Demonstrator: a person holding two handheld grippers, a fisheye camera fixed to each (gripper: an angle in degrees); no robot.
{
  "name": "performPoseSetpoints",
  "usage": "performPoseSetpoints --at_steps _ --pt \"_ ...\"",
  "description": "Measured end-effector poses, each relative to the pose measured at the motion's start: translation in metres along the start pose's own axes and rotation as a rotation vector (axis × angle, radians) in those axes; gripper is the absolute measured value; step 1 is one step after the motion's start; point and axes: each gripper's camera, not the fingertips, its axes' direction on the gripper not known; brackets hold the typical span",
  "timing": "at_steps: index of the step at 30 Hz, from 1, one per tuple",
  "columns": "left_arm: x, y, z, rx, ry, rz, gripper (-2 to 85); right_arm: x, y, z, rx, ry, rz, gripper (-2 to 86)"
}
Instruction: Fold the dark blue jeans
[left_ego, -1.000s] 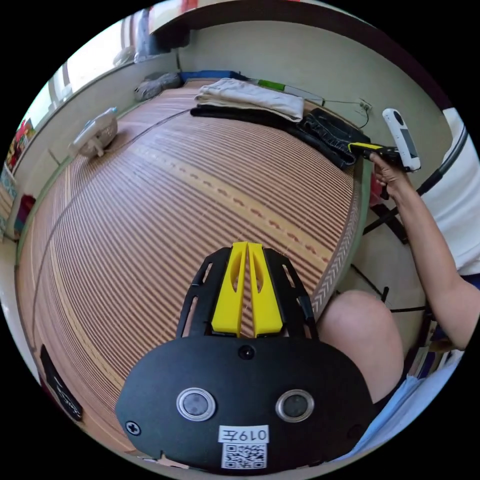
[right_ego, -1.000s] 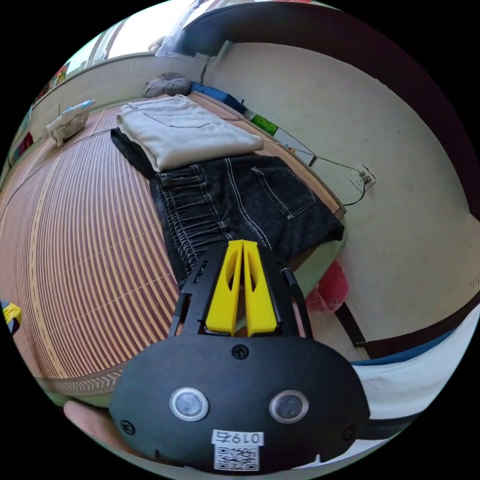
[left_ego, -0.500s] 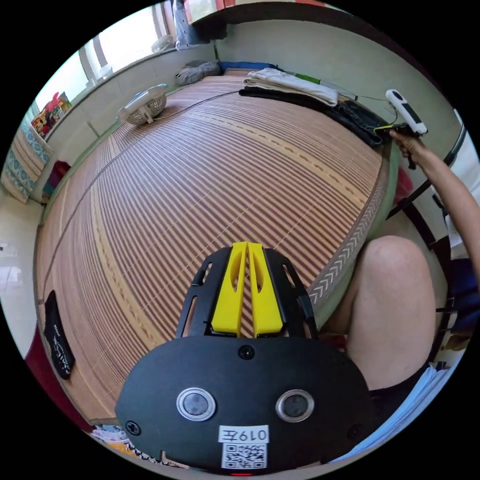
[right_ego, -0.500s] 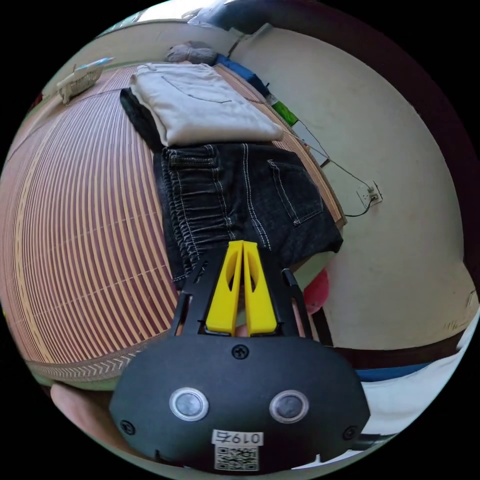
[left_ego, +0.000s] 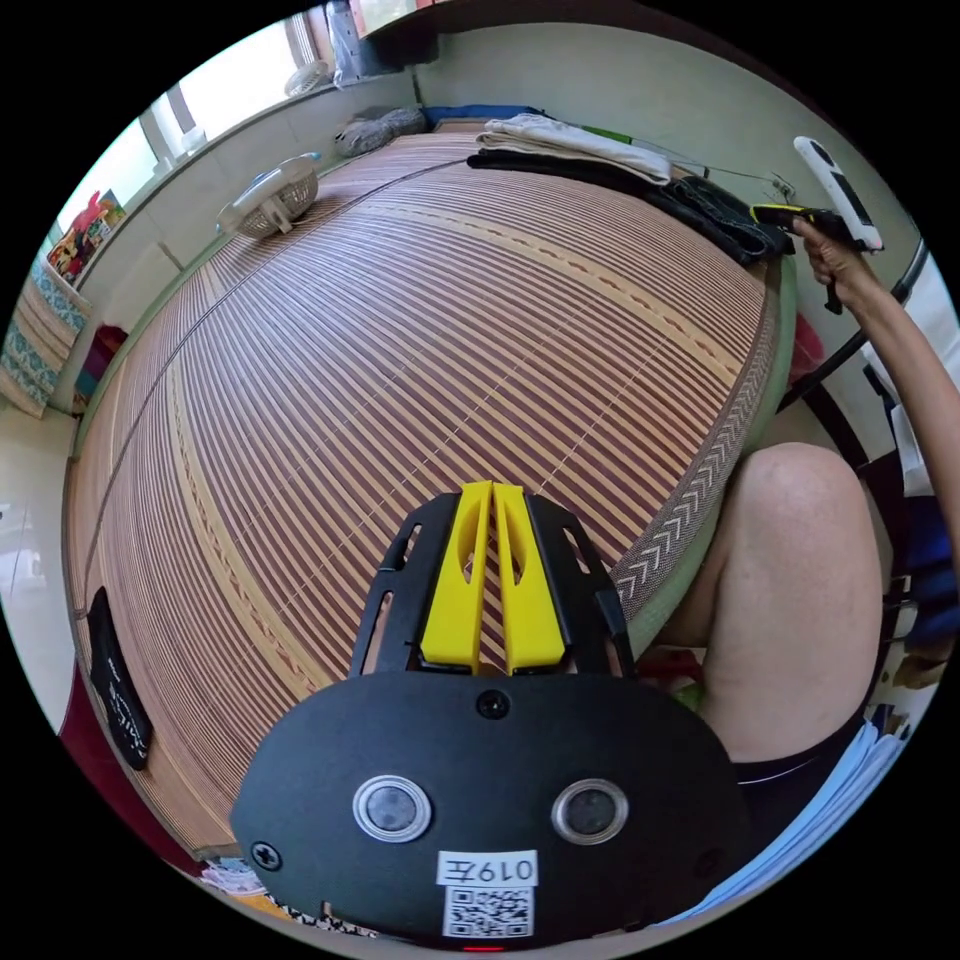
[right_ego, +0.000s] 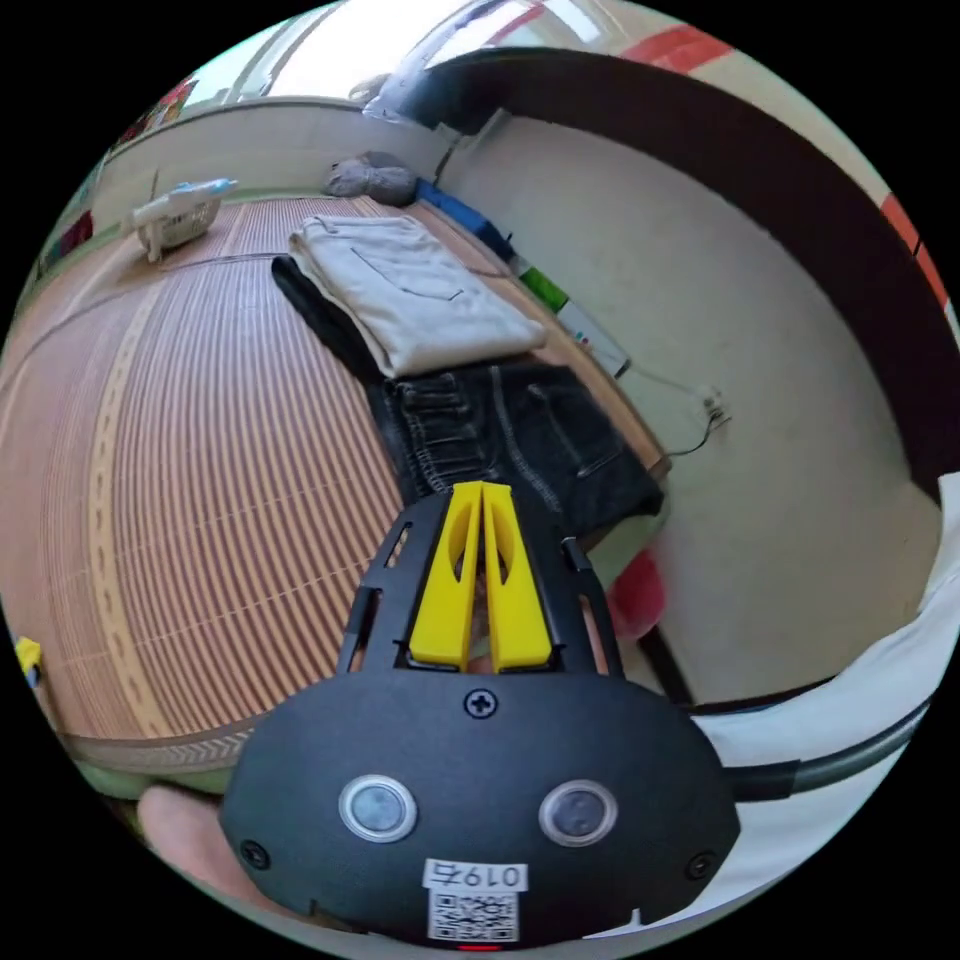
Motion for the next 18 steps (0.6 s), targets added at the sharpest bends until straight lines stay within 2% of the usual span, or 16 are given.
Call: performPoseSetpoints --at_steps 3,6,8,9,11,13,15,16,18 --pt "-0.02 0.013 -0.003 0.023 0.105 -0.028 0.9 0.021 -0.001 0.014 -0.137 -0.163 0.091 -1.0" --pt "-0.038 0.037 -0.021 0.092 0.179 -0.028 0.9 0.028 0.009 -0.026 0.004 -0.18 0.071 -0.9" --pt "-0.047 0.073 -0.051 0.263 0.271 -0.013 0.9 0.032 0.024 -0.07 0.13 -0.209 0.015 -0.9" --pt "-0.048 0.082 -0.056 0.278 0.283 -0.002 0.9 0.034 0.029 -0.08 0.159 -0.219 0.008 -0.9" --pt "-0.041 0.114 -0.068 0.282 0.215 0.06 0.9 0.047 0.046 -0.114 0.267 -0.314 -0.036 -0.6" --pt "-0.035 0.136 -0.069 0.262 0.134 0.11 1.0 0.067 0.044 -0.125 0.297 -0.39 -0.001 -0.1" --pt "-0.036 0.155 -0.067 0.258 0.061 0.109 1.0 0.104 0.029 -0.119 0.292 -0.55 0.113 1.9" --pt "-0.041 0.168 -0.065 0.273 0.032 0.09 0.9 0.137 0.015 -0.105 0.268 -0.671 0.244 3.8" --pt "-0.053 0.186 -0.064 0.323 0.034 0.042 0.9 0.183 -0.004 -0.081 0.252 -0.824 0.408 6.1"
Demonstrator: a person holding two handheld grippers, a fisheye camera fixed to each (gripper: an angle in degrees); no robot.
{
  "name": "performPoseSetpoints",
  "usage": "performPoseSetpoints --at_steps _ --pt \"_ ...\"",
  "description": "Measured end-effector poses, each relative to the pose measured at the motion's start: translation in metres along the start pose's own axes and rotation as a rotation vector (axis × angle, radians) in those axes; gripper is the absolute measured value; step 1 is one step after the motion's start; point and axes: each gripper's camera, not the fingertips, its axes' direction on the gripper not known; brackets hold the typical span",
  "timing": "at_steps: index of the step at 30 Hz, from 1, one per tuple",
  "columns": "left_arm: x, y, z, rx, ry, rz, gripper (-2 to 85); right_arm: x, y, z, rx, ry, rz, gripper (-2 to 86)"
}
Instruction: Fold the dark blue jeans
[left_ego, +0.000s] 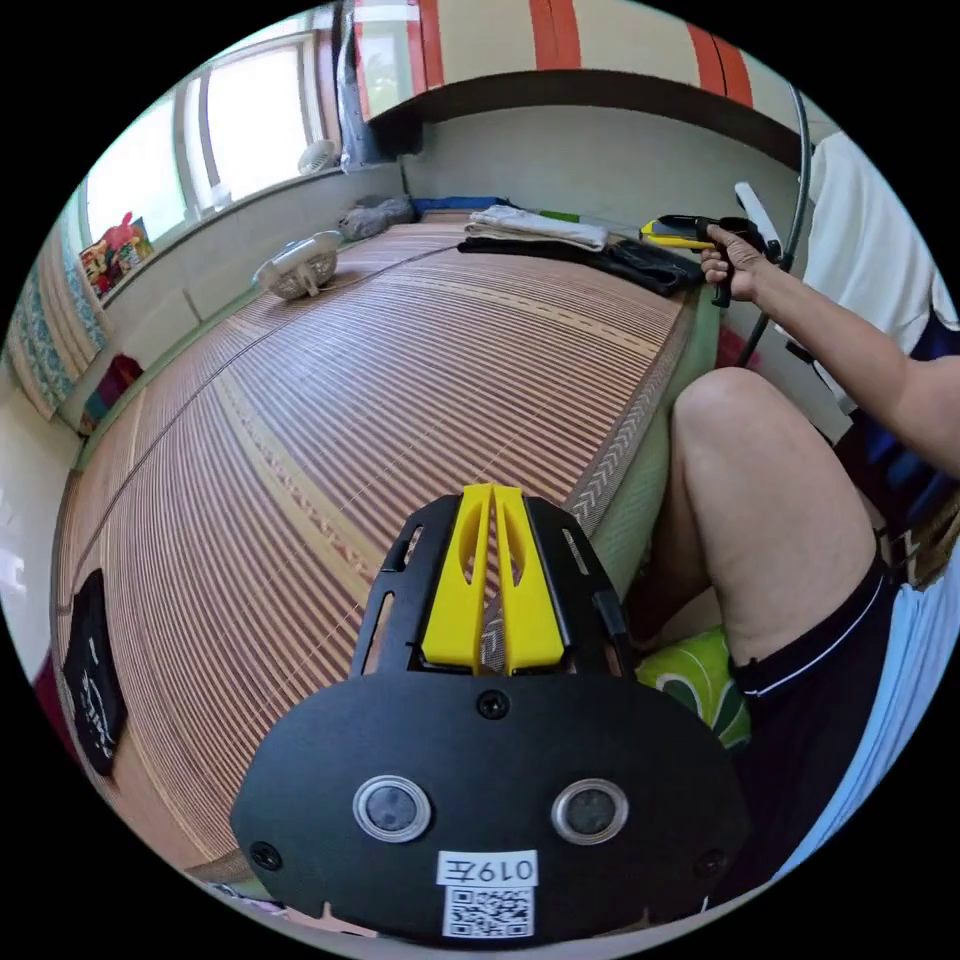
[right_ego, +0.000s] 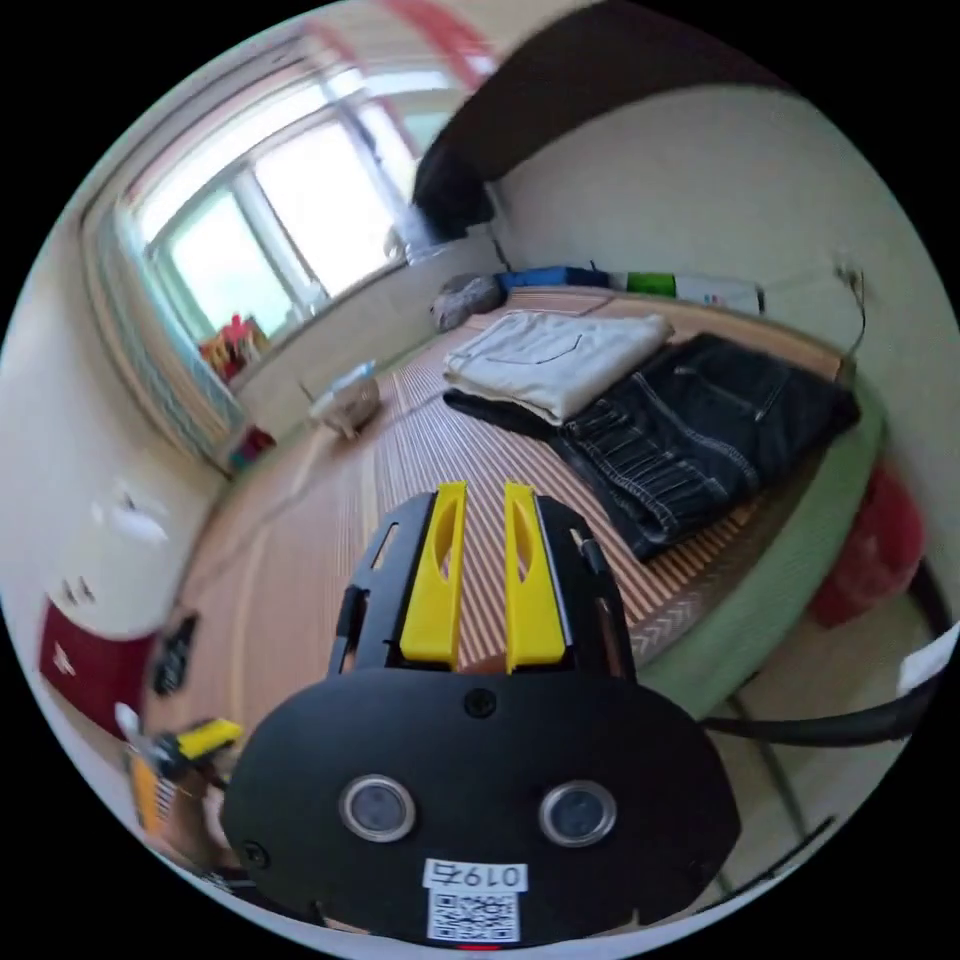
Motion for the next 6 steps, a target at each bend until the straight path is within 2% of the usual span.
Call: performPoseSetpoints --at_steps 1,4,6 --pt "-0.01 0.009 -0.003 0.032 0.008 -0.049 0.9 0.019 -0.022 -0.002 0.03 -0.045 0.051 6.7" --pt "-0.033 0.016 -0.005 0.062 0.001 -0.157 0.9 0.057 -0.077 0.001 0.069 -0.007 0.141 6.5" --pt "-0.04 0.013 -0.007 0.089 -0.022 -0.17 0.9 0.083 -0.106 0.01 0.066 -0.062 0.212 6.5"
